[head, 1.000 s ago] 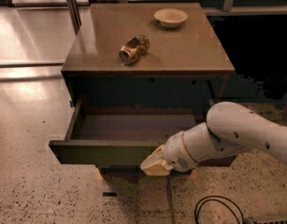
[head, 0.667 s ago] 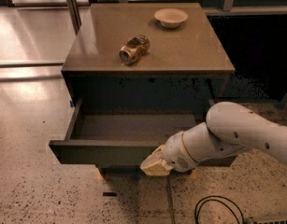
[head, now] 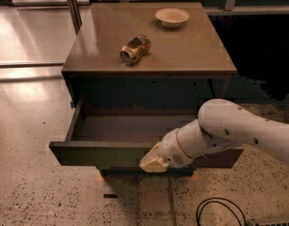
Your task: Close top drawer
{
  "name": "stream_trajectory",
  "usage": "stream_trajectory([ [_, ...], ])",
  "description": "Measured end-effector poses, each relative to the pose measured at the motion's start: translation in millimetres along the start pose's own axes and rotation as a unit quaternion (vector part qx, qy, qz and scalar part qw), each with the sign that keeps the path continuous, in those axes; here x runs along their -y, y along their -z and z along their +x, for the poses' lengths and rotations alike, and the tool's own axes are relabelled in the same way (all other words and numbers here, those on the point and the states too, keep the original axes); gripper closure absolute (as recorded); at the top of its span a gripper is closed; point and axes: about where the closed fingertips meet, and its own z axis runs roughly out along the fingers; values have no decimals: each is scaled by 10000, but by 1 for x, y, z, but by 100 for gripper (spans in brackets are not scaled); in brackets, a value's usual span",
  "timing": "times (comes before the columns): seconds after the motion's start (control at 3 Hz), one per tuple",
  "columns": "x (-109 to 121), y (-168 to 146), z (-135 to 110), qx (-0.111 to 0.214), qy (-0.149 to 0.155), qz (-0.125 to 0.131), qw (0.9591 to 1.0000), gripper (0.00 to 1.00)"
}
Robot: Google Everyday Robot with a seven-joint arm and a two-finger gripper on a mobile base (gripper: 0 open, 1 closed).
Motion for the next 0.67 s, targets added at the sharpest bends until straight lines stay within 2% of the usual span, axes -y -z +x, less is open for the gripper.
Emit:
stream_trajectory([
  [0.33, 36, -9, -13, 10, 86, 282, 9996, 100],
  [0.67, 36, -9, -13, 10, 86, 282, 9996, 100],
])
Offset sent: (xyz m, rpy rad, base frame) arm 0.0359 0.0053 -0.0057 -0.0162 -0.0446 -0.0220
